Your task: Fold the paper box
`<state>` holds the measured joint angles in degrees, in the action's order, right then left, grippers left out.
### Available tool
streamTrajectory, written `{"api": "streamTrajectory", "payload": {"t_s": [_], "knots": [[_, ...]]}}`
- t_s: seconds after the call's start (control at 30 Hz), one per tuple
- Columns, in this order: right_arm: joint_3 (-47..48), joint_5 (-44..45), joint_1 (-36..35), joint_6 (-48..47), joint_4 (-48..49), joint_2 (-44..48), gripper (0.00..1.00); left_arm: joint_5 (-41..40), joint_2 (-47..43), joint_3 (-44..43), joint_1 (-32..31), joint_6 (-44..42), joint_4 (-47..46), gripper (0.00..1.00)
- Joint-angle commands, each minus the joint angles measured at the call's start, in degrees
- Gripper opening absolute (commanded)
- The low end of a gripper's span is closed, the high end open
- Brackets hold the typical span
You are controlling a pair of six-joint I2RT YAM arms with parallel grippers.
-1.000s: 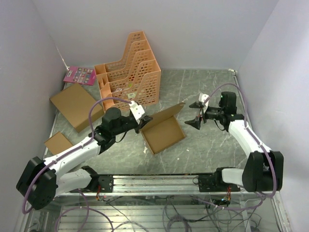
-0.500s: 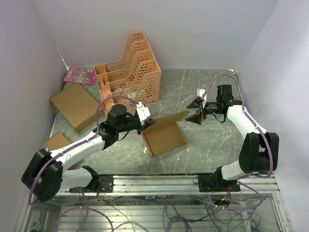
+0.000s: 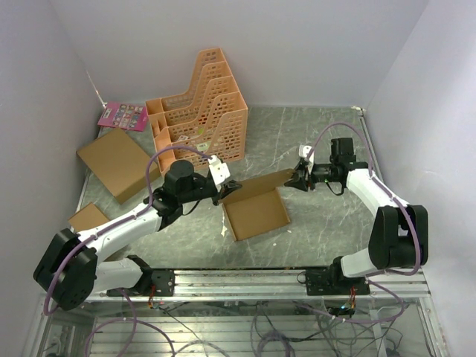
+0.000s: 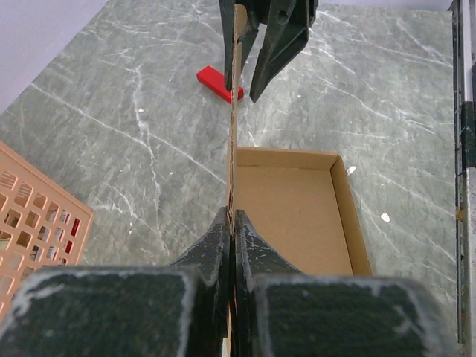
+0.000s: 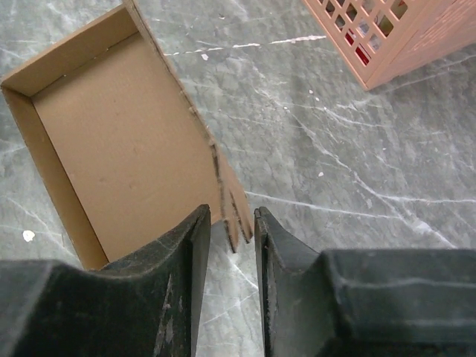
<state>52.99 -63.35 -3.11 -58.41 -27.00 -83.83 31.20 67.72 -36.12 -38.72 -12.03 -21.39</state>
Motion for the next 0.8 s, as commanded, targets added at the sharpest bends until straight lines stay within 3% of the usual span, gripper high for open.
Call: {"api": "streamTrajectory", "payload": {"t_s": [0.0, 0.3, 0.4, 0.63, 0.77], "knots": [[-1.59, 0.35, -0.35, 2.07, 3.87, 2.72, 0.27, 1.34, -0.75, 0.73, 0.57, 1.16, -4.23, 0.07], [-1.90, -0.42, -0.37, 0.94, 2.64, 4.00, 0.03, -0.07, -0.74, 1.63, 0.97, 2.99, -5.92, 0.07], [-2.31, 0.55, -0.28, 2.32, 3.98, 4.57, 0.00, -3.14, -0.99, 2.47, 0.95, 5.04, -7.11, 0.10], [-2.97, 1.49, -0.31, 2.94, 4.61, 5.19, 0.00, -14.97, -4.20, 4.76, 1.17, 15.48, -6.59, 0.50], [-2.08, 1.31, -0.26, 1.76, 2.26, 4.77, 0.00, -20.85, -11.91, 7.34, 1.45, 21.09, -3.40, 0.69]]}}
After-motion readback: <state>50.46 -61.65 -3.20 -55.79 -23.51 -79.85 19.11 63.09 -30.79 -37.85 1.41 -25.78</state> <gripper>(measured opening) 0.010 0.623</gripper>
